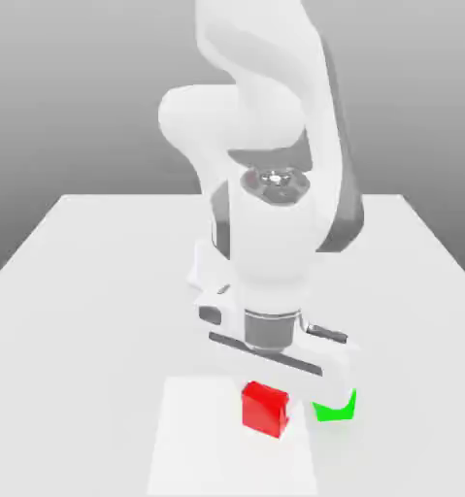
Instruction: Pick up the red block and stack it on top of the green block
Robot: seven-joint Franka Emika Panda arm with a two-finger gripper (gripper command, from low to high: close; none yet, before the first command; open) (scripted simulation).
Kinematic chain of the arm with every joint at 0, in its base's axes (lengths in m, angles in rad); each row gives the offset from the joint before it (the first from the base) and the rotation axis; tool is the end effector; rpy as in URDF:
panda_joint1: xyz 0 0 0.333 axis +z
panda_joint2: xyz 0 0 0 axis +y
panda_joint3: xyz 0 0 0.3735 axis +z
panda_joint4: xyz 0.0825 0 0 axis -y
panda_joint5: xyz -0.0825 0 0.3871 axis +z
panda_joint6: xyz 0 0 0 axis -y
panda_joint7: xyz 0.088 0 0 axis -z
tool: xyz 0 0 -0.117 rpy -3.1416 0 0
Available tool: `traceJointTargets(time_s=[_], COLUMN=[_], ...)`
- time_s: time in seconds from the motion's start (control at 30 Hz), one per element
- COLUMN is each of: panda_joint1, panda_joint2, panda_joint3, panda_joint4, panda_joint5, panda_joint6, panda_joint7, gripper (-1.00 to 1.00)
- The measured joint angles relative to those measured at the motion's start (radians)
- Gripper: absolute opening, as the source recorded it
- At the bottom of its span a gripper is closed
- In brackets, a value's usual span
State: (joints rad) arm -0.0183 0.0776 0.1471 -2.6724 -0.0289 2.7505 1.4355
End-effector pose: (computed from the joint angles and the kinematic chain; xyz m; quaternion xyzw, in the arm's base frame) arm 0.4196 0.0561 0.2561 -0.8020 0.5974 -0.0004 0.0006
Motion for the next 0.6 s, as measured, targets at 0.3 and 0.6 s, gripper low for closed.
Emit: traceJointTargets(time_s=[0.3, 0.6], panda_joint1=[0.156, 0.166], panda_joint2=[-0.189, 0.017], panda_joint3=[0.106, 0.075], panda_joint4=[-0.119, -0.118], panda_joint5=[0.092, -0.057], panda_joint6=[-0.066, 0.134], panda_joint7=[0.366, 0.502], gripper=[-1.0, 1.0])
